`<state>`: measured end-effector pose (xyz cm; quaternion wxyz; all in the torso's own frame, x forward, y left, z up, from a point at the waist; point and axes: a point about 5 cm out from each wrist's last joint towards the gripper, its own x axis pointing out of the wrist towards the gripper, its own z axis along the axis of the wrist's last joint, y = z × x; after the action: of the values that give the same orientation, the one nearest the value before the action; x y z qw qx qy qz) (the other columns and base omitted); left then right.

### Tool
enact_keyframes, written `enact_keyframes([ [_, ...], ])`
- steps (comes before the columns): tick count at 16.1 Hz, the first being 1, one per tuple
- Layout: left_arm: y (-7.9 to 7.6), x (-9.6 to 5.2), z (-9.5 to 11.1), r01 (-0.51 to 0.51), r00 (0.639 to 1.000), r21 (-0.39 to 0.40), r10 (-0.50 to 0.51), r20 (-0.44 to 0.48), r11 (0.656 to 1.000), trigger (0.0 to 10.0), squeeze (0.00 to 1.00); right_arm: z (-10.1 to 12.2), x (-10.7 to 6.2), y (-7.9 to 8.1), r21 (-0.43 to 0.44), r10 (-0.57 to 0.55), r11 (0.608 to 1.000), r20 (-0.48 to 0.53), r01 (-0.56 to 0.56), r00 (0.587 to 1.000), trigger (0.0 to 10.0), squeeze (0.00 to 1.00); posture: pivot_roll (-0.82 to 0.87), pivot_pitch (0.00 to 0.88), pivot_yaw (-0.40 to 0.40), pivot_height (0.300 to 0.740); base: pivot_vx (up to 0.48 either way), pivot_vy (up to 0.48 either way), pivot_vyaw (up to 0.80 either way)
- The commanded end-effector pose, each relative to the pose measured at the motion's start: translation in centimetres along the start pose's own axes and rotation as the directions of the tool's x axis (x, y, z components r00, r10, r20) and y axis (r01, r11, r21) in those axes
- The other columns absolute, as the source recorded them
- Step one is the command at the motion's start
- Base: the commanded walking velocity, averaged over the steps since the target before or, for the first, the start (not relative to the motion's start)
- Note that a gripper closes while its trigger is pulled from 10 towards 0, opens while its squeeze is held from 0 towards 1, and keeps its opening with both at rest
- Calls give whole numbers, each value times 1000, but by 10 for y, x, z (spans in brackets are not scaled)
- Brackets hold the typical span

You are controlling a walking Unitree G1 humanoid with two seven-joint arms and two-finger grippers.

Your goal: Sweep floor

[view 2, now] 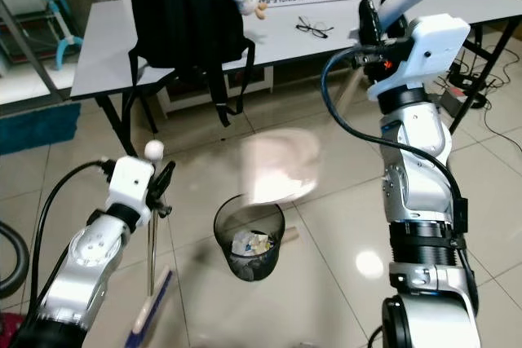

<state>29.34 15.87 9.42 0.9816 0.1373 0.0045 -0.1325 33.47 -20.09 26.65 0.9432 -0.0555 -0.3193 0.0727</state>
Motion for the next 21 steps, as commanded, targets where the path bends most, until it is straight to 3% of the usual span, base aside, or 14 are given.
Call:
enact_keyframes([
  [1, 7, 7, 13, -17, 998, 39, 15, 61, 999, 10000, 0, 7, 1, -2, -63, -13, 998, 63, 17, 998, 10000, 0, -109, 0, 92, 740, 0, 0, 0],
  [4, 12, 31, 28, -65, 987, -28, 69, 148, 997, 10000, 0, -14, -15, 16, -254, 73, 965, 25, -64, 997, 10000, 0, -104, 0, 91, 740, 0, 0, 0],
  [6, 10, 44, 37, -79, 976, -64, 91, 196, 995, 10000, 0, -26, -24, 28, -300, 113, 948, 6, -107, 994, 10000, 0, -105, 0, 94, 740, 0, 0, 0],
  [8, -1, 60, 46, -41, 975, -46, 50, 216, 998, 10000, 0, -38, -32, 41, -325, 130, 937, -13, -127, 991, 10000, 0, -111, 0, 105, 740, 0, 0, 0],
  [10, -9, 72, 51, -21, 977, -10, 23, 211, 1000, 10000, 0, -49, -38, 50, -302, 121, 945, -36, -127, 992, 10000, 0, -123, 0, 115, 740, 0, 0, 0],
  [13, -8, 79, 49, -36, 981, 3, 35, 188, 999, 10000, 0, -60, -48, 69, -250, 140, 956, -63, -151, 988, 10000, 0, -128, 0, 122, 740, 0, 0, 0],
  [19, -13, 85, 49, -30, 981, -92, 47, 187, 995, 10000, 0, -71, -62, 105, -190, 242, 948, -99, -257, 965, 10000, 0, -125, 0, 116, 740, 0, 0, 0],
  [21, -15, 86, 50, -26, 981, -100, 45, 190, 995, 10000, 0, -72, -63, 109, -172, 252, 948, -103, -267, 962, 10000, 0, -126, 0, 115, 740, 0, 0, 0],
])
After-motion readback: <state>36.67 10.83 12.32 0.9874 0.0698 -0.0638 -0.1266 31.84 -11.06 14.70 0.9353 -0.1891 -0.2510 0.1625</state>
